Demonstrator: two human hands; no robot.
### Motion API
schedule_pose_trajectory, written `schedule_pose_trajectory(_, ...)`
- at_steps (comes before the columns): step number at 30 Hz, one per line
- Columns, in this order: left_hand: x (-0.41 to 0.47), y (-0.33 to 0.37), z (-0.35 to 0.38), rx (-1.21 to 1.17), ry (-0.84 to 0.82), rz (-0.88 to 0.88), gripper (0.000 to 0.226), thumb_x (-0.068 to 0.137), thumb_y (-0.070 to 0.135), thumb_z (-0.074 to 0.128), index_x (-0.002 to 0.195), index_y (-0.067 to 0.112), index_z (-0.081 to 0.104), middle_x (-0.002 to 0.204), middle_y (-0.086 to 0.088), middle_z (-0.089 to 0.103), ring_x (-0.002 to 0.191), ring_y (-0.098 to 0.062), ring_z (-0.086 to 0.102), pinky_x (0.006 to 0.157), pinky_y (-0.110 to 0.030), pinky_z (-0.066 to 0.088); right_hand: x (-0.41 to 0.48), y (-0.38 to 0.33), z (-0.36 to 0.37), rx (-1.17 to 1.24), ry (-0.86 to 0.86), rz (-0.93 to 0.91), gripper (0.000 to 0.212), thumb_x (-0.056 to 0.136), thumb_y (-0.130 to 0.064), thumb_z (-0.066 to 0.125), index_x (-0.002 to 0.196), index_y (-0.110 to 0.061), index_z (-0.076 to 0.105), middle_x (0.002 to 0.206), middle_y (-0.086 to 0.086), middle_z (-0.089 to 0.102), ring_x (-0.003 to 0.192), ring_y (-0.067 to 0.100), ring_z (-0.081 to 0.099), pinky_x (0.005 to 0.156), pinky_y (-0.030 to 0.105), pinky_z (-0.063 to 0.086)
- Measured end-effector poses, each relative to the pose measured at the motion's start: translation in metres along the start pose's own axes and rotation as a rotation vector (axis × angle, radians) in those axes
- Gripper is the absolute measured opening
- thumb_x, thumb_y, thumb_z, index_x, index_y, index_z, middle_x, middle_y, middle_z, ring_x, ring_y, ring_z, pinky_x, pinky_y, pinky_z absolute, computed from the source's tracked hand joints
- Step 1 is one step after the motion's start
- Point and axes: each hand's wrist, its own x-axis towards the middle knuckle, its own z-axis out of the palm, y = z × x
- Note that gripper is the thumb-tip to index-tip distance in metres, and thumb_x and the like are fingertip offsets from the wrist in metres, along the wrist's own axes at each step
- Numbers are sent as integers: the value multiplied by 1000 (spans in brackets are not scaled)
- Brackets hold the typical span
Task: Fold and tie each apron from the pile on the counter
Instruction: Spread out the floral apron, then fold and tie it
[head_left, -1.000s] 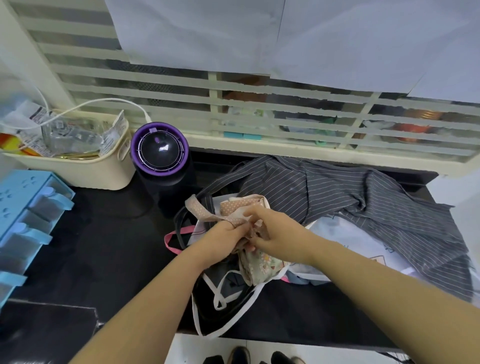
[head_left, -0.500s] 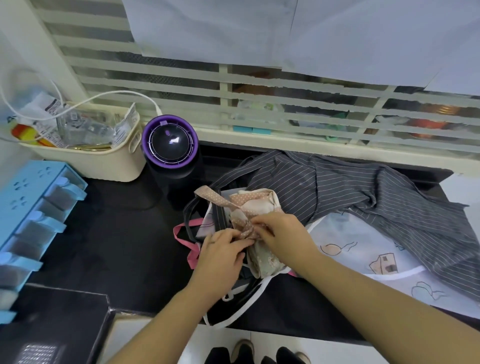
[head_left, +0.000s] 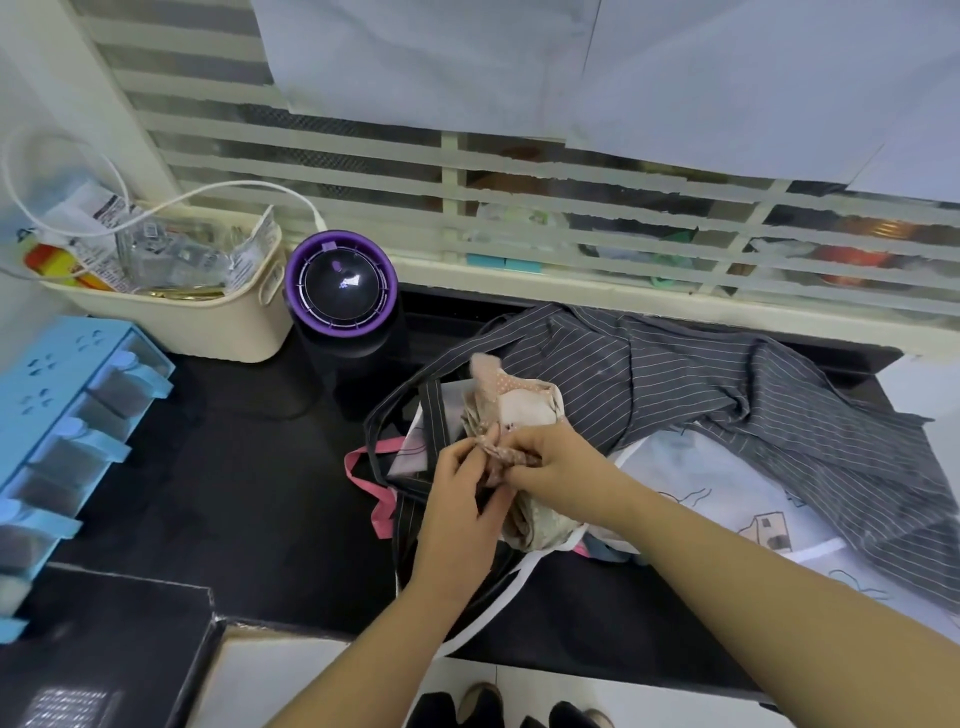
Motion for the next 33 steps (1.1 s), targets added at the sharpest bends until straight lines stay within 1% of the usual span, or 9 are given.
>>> schedule_pose_trajectory(5, 8, -9, -7, 108, 17, 62, 17, 86, 22, 68, 103, 18, 67, 107, 10, 51, 98, 6, 51, 84, -7, 43, 3, 10, -7, 246, -38, 102, 10, 89, -9, 62, 95, -16, 59, 73, 6, 58, 61, 17, 44, 56, 26, 36)
schedule_pose_trajectory(10, 7, -17, -13, 259, 9, 146, 27, 90, 34, 59, 98, 10, 69, 104, 9, 47, 89, 0, 56, 80, -18, 51, 2, 5, -10, 97, 61, 13, 18, 88, -30, 65, 89, -12, 61, 78, 1, 69, 60, 18, 62, 63, 33, 52)
schedule_pose_trajectory(14, -1, -23, -17, 371, -8, 157, 51, 91, 51, 39, 92, 10, 69, 95, 7, 43, 82, -9, 51, 74, -25, 49, 6, 9, -16, -460, 166, -85, 45, 99, -39, 43, 63, -13, 47, 54, -1, 47, 48, 14, 42, 59, 40, 45)
schedule_pose_trajectory(19, -13, -33, -33, 410, -149, 18, 28, 99, 33, 42, 76, 27, 56, 83, 13, 47, 82, -10, 48, 76, -30, 42, 22, 23, -31, -924, 125, -143, 52, 102, -46, 24, 60, -20, 39, 55, -4, 40, 51, 9, 38, 50, 28, 36)
schedule_pose_trajectory(22, -11, -30, -41, 429, -268, -74, 34, 101, 33, 39, 68, 31, 45, 76, 8, 51, 72, -8, 50, 68, -31, 44, 32, 26, -37, -991, 111, -186, 54, 103, -46, 20, 66, -16, 47, 56, -5, 41, 53, 13, 42, 49, 27, 35)
schedule_pose_trajectory(25, -7, -32, -47, 503, -327, -129, 37, 102, 36, 36, 66, 31, 43, 67, 8, 50, 62, -7, 47, 60, -26, 37, 42, 28, -39, -1029, 117, -200, 59, 101, -48, 14, 70, -15, 52, 57, -5, 42, 56, 16, 48, 54, 29, 44)
schedule_pose_trajectory(27, -8, -33, -51, 513, -367, -141, 38, 103, 35, 35, 65, 33, 41, 63, 9, 47, 58, -5, 43, 57, -23, 33, 46, 31, -43, -1020, 146, -228, 80, 91, -59, -6, 77, -16, 60, 58, -6, 46, 59, 16, 55, 54, 29, 45)
schedule_pose_trajectory(30, -7, -34, -51, 523, -394, -151, 38, 103, 34, 34, 66, 32, 41, 62, 9, 46, 56, -5, 42, 56, -23, 32, 51, 40, -47, -1066, 155, -245, 123, 62, -66, -43, 95, -26, 68, 61, -9, 54, 62, 14, 59, 48, 25, 35)
schedule_pose_trajectory(33, -8, -38, -51, 497, -413, -198, 38, 103, 35, 34, 66, 30, 42, 61, 8, 46, 56, -6, 42, 55, -23, 32, 52, 44, -46, -1104, 153, -236, 129, 56, -65, -49, 94, -28, 68, 61, -10, 54, 63, 14, 59, 49, 25, 33)
